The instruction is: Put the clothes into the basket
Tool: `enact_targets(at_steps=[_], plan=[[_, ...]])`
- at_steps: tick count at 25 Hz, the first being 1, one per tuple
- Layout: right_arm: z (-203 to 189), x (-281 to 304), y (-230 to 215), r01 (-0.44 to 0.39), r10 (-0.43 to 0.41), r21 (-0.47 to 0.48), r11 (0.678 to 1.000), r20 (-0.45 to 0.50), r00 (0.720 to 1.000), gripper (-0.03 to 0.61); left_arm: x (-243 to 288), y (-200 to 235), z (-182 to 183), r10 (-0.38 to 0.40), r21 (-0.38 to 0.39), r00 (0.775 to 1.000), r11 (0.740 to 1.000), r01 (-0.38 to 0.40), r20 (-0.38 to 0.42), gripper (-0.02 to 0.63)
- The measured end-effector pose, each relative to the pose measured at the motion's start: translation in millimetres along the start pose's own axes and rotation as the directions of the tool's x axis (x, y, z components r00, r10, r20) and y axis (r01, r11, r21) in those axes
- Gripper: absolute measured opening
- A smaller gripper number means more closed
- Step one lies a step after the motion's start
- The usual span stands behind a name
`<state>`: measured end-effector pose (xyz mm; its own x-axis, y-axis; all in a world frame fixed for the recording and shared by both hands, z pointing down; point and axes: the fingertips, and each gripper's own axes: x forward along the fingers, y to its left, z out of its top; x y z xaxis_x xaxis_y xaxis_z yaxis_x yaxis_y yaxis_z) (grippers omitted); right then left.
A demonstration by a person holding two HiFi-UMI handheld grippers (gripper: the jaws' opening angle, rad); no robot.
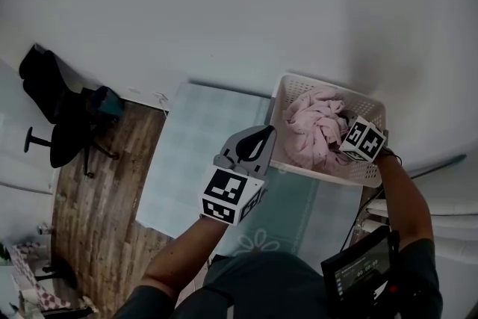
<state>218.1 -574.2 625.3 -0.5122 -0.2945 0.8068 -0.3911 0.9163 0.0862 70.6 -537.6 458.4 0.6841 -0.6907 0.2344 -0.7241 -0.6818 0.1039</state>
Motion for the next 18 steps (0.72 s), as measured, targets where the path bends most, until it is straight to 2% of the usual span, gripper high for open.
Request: enact_targets(at_steps=[6, 10, 18], plan=[[-22.8, 22.0, 13.0, -0.058, 0.057, -0.011, 0.998, -0.112, 0.992, 0.327, -2.3, -5.3, -0.2, -0.010, -0.017, 1.000, 1.000, 0.010, -0.008, 0.009], [-41.3, 37.0, 22.4, -0.087, 0.083, -0.011, 0.996, -0.200, 0.976, 0.327, -5.8, -4.2, 2.8, -0.009, -0.028, 1.000, 1.000, 0.009, -0.011, 0.009], [-50.6, 44.5, 26.2, -0.100, 0.101, 0.020, 0.995, -0.260, 0.960, 0.327, -5.7, -6.1, 3.6, -0.021, -0.053, 1.000, 0.998, 0.020, -0.009, 0.009]])
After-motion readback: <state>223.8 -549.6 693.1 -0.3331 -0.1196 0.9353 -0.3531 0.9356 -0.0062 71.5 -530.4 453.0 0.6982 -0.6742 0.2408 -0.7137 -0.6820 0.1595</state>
